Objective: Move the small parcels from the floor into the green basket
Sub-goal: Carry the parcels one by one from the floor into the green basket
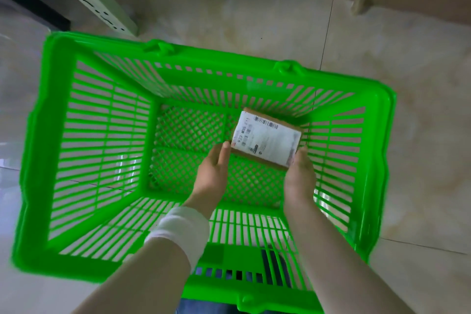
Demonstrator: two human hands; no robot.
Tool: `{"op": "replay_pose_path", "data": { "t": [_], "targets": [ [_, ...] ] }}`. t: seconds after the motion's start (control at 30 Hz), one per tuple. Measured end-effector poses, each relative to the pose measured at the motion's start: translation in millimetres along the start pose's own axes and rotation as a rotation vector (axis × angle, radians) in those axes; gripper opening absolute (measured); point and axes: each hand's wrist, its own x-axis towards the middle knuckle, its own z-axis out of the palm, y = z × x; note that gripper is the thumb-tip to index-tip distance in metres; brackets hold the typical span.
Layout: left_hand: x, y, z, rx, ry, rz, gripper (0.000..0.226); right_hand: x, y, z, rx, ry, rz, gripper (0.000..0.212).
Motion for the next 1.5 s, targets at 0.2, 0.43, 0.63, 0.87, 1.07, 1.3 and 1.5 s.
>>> {"op": "replay_pose_path", "data": {
  "t": [0.2, 0.43, 0.63, 0.87, 1.07, 1.3, 1.5],
  "targets": [
    [7.8, -9.3, 21.9, -0.034, -0.06, -0.012, 0.045, 17.2, 2.8, 1.6, -0.168, 0.062, -0.136, 0.046],
    [4.8, -0.6, 24.5, -0.014, -0.062, -0.007, 0.05, 7.9, 4.7, 5.2, -0.361, -0.011, -0.189, 0.057],
    [-70.2, 50.4, -0.8, -0.023, 0.004, -0.116, 0.054, -71.1, -19.5, -39.4, -0.235, -0.028, -0.203, 0.062],
    [-245.5, 115.7, -16.5, 0.008, -0.056, -0.042, 0.056, -222.6, -55.6, -141.3, 0.193, -0.125, 0.093, 0.046],
    [-359.4, 125.6, 32.3, 0.024, -0.153, 0.015, 0.055, -307.4, -55.0, -252.5, 0.524, -0.113, 0.122, 0.04],
    [-465.4, 85.8, 167.2, 0.094, -0.304, 0.055, 0.054, -322.9, 45.2, -407.9, 0.793, -0.007, 0.132, 0.041],
    [-547.5, 30.7, 286.2, 0.248, -0.4, 0.06, 0.05, -328.7, 143.7, -531.1, 0.956, 0.109, 0.169, 0.038]
  ]
}}
